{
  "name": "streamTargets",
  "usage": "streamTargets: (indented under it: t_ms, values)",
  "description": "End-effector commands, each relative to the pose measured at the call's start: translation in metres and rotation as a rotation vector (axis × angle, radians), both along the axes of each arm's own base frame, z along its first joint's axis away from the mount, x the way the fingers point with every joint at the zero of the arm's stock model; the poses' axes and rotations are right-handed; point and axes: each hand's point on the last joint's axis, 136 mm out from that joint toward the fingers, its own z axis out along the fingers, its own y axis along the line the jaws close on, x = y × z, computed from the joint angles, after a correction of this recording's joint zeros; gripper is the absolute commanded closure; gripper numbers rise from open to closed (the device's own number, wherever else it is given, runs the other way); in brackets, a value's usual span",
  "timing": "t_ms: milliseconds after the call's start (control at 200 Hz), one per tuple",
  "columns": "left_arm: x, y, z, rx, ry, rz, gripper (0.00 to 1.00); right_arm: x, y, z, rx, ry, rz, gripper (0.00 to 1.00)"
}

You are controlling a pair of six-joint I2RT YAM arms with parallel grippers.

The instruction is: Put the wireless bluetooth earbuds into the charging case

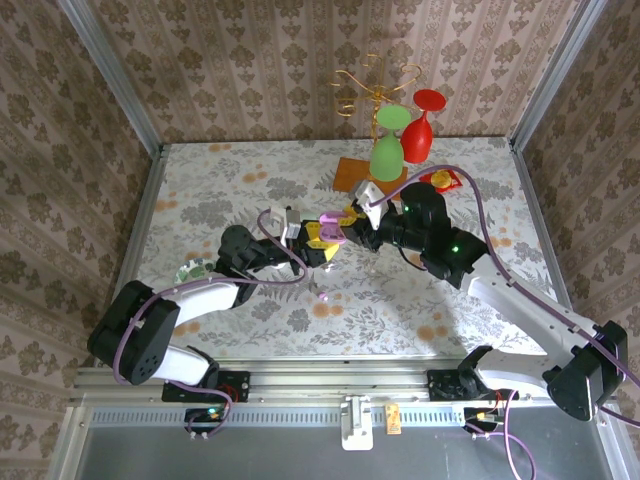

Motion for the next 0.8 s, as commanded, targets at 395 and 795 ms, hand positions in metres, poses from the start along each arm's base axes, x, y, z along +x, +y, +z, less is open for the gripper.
streamTargets:
  t_ms: [395,795]
  values:
    - [0.015,0.017,0.001,-0.012,-0.08,0.074,0.7,-0.009,-0.051,0.038,0.286,0.049,-0.176,0.14]
    - [0.015,0.02,0.003,-0.012,-0.094,0.076,0.7,0.021,-0.186,-0.117,0.315,0.512,-0.902,0.11]
